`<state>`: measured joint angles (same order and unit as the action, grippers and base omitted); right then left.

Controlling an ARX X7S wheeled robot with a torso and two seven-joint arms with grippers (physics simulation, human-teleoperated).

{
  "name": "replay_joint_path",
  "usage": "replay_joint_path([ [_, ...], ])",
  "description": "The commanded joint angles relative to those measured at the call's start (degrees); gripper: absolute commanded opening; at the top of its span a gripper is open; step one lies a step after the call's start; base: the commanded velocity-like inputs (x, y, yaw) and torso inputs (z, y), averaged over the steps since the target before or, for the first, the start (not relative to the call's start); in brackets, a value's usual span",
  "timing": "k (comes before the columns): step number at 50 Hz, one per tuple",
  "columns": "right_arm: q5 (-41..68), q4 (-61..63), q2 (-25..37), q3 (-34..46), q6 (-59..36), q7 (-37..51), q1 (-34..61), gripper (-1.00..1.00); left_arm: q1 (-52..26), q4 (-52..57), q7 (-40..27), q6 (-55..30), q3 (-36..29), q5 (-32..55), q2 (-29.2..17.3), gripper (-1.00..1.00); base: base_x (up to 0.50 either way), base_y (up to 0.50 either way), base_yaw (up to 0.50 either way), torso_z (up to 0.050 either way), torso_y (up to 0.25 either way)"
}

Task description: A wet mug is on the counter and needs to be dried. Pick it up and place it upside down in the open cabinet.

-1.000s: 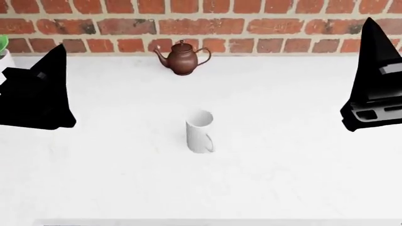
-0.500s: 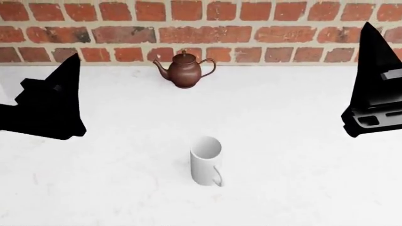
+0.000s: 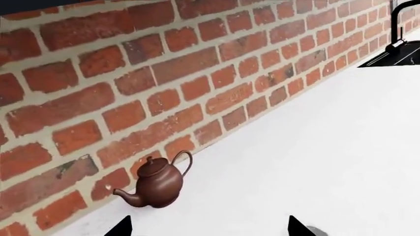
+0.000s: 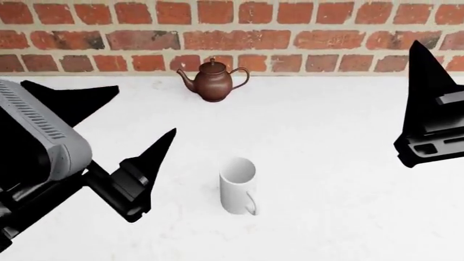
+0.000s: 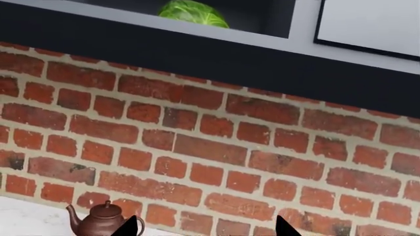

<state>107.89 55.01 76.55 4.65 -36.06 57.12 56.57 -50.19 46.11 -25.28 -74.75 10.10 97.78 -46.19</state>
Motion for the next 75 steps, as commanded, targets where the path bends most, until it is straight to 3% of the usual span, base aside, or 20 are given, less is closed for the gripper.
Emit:
replay_joint_path([
  [1, -1.84, -0.32, 1.21, -3.98, 1.56, -2.38, -6.18, 1.00, 4.30, 0.44, 15.12, -3.41, 2.10, -10.41, 2.69, 1.00, 0.00, 0.00, 0.00, 0.000, 0.000],
  [7, -2.47, -0.58, 1.04, -4.90, 1.53, -2.93, -7.89, 1.00, 6.57, -0.75, 18.14, -4.02, 1.53, -8.89, 1.46, 1.00, 0.00, 0.00, 0.00, 0.000, 0.000],
  [14, -3.05, -0.80, 1.12, -6.57, 1.62, -3.41, -10.13, 1.00, 9.94, -1.44, 26.16, -3.01, 2.30, -13.95, 0.27, 1.00, 0.00, 0.00, 0.00, 0.000, 0.000],
  [26, -3.37, -0.61, 0.81, -8.63, 1.52, -3.70, -12.43, 1.00, 14.53, -0.20, 30.94, -2.49, 1.33, -15.33, -0.52, 1.00, 0.00, 0.00, 0.00, 0.000, 0.000],
  [44, -4.42, -0.54, -1.23, -6.49, 0.23, -3.38, -11.25, 1.00, 20.28, 0.58, 38.17, 3.27, -4.51, -29.54, 1.23, 1.00, 0.00, 0.00, 0.00, 0.000, 0.000],
  [54, -5.28, -0.74, -2.22, -6.95, 0.12, -3.62, -12.87, 1.00, 18.93, -2.29, 40.37, 6.57, -10.69, -37.08, 3.44, 1.00, 0.00, 0.00, 0.00, 0.000, 0.000],
  [75, -6.39, -0.88, -2.78, -8.83, -0.14, -4.48, -14.92, 1.00, 15.01, -6.44, 42.53, 7.91, -17.99, -40.91, 6.07, 1.00, 0.00, 0.00, 0.00, 0.000, 0.000],
])
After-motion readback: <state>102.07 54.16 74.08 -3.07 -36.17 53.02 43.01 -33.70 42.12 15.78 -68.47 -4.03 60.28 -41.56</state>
